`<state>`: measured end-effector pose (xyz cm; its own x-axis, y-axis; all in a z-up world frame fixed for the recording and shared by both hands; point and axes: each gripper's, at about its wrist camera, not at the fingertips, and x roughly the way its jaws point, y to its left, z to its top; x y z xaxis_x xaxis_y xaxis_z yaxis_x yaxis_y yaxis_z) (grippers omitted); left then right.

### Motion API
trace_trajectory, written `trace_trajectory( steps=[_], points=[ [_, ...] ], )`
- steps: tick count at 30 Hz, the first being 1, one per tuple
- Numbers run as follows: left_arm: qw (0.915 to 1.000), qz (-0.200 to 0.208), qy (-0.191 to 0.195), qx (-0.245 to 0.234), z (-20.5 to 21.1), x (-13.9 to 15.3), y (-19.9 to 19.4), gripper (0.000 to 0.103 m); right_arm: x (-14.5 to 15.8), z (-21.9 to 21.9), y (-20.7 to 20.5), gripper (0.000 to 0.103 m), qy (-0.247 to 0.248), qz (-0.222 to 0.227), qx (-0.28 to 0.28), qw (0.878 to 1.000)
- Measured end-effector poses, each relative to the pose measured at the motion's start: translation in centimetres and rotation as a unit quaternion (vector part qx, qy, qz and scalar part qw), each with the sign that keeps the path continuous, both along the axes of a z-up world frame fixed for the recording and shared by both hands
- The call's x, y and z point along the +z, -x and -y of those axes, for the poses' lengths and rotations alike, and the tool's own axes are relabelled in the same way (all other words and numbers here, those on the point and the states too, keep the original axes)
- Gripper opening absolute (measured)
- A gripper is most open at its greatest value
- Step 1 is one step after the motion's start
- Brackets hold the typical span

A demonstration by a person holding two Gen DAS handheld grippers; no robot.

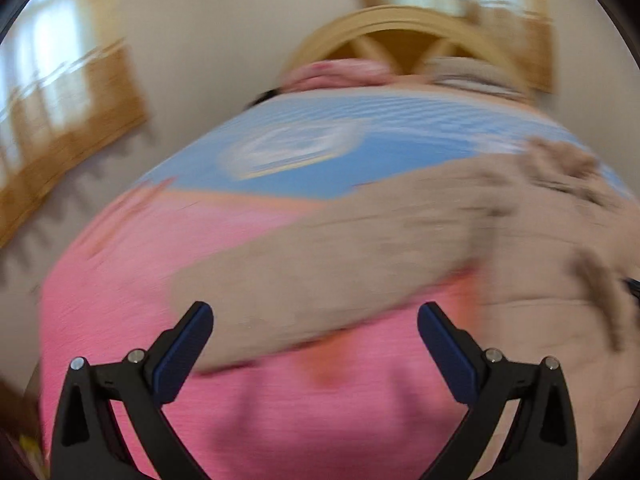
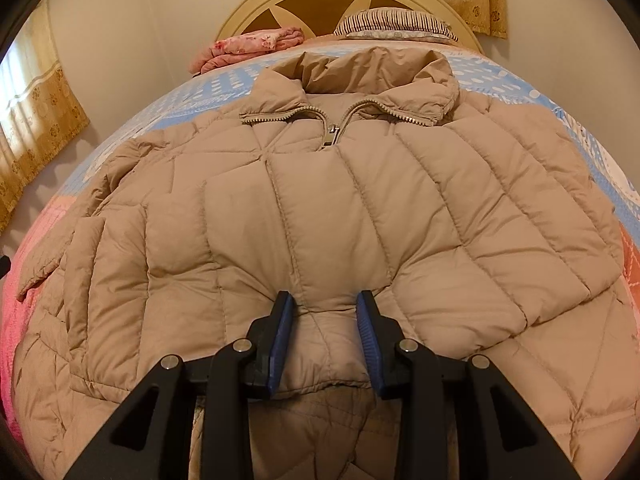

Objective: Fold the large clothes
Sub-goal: 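Reach the left tool to the other sleeve cuff and grasp it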

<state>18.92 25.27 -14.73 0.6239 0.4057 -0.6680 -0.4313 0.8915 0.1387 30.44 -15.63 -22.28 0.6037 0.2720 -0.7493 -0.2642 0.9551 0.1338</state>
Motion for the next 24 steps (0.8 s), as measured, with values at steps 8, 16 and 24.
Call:
trace_trajectory(
  steps=[8, 16, 24],
  points=[
    [0.9714, 0.038, 0.206, 0.112, -13.3, -3.4, 1.8, 0.083, 0.1, 0.3, 0.2, 0.035, -0.009, 0.003, 0.000, 1.000],
    [0.9409, 0.052, 0.316, 0.111, -13.5, -6.9, -0.6, 0.071, 0.1, 0.7, 0.1, 0.036, -0.025, 0.001, 0.000, 1.000],
    [0.9471, 0.082, 0.297, 0.091, -13.7, -5.2, -0.9, 0.006, 0.0, 0.9, 0.1, 0.036, -0.035, 0.000, 0.000, 0.999]
  ],
)
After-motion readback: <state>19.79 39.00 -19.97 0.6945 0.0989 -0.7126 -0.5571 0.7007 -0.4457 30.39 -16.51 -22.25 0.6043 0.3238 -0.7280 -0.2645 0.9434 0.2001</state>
